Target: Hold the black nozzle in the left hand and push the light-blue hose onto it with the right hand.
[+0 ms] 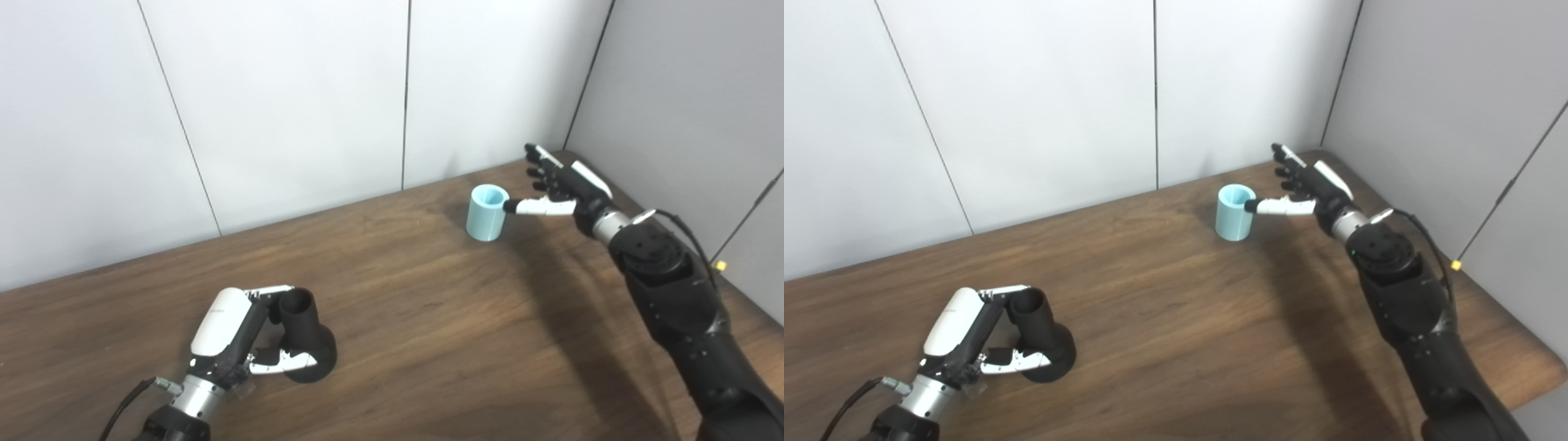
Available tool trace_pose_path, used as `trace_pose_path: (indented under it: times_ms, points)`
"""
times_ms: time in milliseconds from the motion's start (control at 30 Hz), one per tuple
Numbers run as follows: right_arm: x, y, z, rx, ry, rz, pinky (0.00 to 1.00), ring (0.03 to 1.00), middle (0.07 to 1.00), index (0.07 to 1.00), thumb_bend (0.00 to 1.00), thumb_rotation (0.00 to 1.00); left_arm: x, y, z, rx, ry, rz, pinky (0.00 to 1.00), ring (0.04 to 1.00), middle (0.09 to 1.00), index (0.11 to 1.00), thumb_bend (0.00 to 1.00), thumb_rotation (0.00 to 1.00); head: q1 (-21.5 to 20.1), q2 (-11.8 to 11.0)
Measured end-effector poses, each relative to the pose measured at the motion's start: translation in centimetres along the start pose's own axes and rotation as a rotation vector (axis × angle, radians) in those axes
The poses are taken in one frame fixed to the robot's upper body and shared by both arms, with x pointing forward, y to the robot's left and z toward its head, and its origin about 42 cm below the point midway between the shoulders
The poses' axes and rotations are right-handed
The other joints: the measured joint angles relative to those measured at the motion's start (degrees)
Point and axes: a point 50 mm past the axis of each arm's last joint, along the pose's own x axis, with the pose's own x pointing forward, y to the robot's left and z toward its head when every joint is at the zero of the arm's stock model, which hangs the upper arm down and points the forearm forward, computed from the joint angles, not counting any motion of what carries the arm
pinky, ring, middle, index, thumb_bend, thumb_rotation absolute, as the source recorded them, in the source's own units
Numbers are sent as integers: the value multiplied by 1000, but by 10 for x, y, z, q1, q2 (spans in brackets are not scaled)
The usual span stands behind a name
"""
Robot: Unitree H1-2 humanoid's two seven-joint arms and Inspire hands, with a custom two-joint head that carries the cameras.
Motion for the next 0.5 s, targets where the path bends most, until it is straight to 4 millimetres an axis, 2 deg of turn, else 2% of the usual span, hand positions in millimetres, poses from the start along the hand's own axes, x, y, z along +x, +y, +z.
trace_pose_path:
  times_ms: [200,367,500]
  points:
    - [4,9,-7,16,30,38,954,1000,1000,1000,899,261,-1,0,-1,-10,4,-3,375,402,463,493,504,0,-2,2]
    - [10,26,-12,40,41,73,920,980,1000,1000,944,298,0,0,-1,-9,1,-5,386,405,469,489,505,0,-2,2]
    - [12,32,-13,31,41,75,907,952,1000,1000,875,267,0,0,-1,-15,3,-5,397,420,472,488,505,0,2,3]
